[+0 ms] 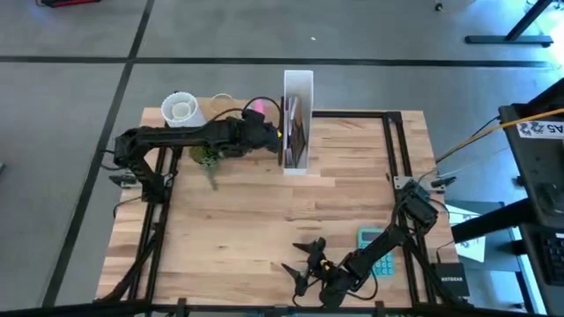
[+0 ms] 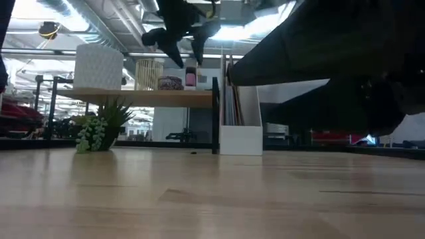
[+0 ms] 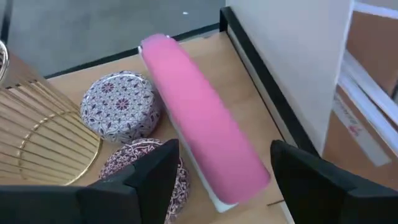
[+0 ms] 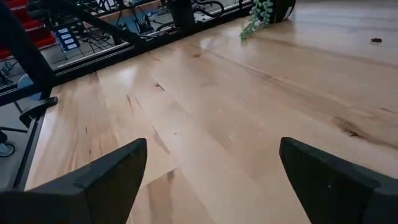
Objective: Stock shelves
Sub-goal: Remove the pink stapler from the shelf
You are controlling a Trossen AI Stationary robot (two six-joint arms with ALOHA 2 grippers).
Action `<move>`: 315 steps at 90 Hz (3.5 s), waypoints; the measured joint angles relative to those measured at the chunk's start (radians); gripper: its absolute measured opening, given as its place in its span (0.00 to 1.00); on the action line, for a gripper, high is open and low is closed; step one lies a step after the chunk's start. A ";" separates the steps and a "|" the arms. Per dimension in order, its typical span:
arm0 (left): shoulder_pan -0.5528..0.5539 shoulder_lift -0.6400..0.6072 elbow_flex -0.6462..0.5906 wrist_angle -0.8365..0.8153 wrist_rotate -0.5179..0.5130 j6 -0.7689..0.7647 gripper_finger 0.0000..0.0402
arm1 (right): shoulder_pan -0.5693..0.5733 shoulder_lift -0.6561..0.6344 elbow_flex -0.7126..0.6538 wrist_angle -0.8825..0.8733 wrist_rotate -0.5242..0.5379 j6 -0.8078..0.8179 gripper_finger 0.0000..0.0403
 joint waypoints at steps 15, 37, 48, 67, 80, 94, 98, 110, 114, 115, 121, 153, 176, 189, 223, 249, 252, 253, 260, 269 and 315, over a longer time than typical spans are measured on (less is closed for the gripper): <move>0.018 0.020 0.000 0.010 0.001 0.008 0.59 | 0.000 0.000 0.000 0.000 0.000 0.001 0.87; 0.038 0.039 0.000 0.013 0.004 0.009 0.59 | 0.000 0.000 0.000 0.004 -0.004 0.002 0.87; 0.043 0.040 0.000 0.014 0.002 0.013 0.59 | 0.001 0.000 0.000 0.005 -0.008 0.003 0.87; 0.041 0.040 0.000 0.018 -0.015 0.034 0.43 | 0.001 0.000 0.000 0.005 -0.008 0.003 0.87; 0.038 0.040 0.000 0.019 -0.023 0.033 0.29 | 0.001 0.000 0.000 0.005 -0.008 0.003 0.87; 0.010 0.024 0.019 0.008 -0.077 0.044 0.27 | 0.001 0.000 0.000 0.006 -0.008 0.003 0.87; -0.001 0.017 0.038 0.007 -0.094 0.064 0.27 | 0.001 0.000 0.000 0.006 -0.008 0.003 0.87; -0.041 -0.020 0.101 -0.011 -0.156 0.102 0.27 | 0.000 0.000 0.000 0.007 -0.008 0.003 0.87; -0.062 -0.030 0.127 -0.015 -0.180 0.120 0.27 | 0.000 0.000 0.000 0.006 -0.008 0.003 0.87; -0.067 -0.034 0.134 -0.015 -0.187 0.125 0.27 | 0.000 0.000 0.000 0.007 -0.008 0.003 0.87; -0.112 -0.053 0.171 -0.017 -0.246 0.164 0.27 | 0.000 0.000 0.000 0.007 -0.008 0.003 0.87; -0.627 -0.156 0.348 -0.252 -0.259 0.270 0.27 | 0.000 0.000 0.000 0.007 -0.007 0.001 0.87; -1.035 -0.152 0.318 -0.577 -0.011 -0.051 0.27 | -0.002 0.000 0.000 0.007 0.000 -0.019 0.87; -1.214 -0.094 0.243 -0.654 0.186 -0.194 0.27 | -0.002 0.000 -0.001 0.011 0.000 -0.019 0.87; -1.514 0.037 -0.024 -0.294 0.149 -0.480 0.27 | -0.003 0.000 -0.001 0.061 -0.019 0.007 0.87; -1.604 0.105 -0.170 -0.141 0.183 -0.669 0.27 | -0.011 0.000 0.004 0.123 -0.053 0.003 0.87; -1.604 0.113 -0.176 -0.124 0.193 -0.656 0.27 | -0.015 0.000 0.011 0.125 -0.051 0.003 0.87; -1.604 0.115 -0.179 -0.116 0.197 -0.649 0.27 | -0.015 0.000 0.013 0.128 -0.052 0.004 0.87; -1.600 0.124 -0.196 -0.082 0.209 -0.610 0.27 | -0.026 -0.001 0.019 0.128 -0.075 0.003 0.87; -1.587 0.124 -0.206 -0.068 0.201 -0.548 0.27 | -0.039 0.001 0.040 0.123 -0.091 -0.001 0.87; -1.556 0.128 -0.219 -0.086 0.226 -0.569 0.42 | -0.066 0.000 0.117 0.095 -0.166 -0.105 0.87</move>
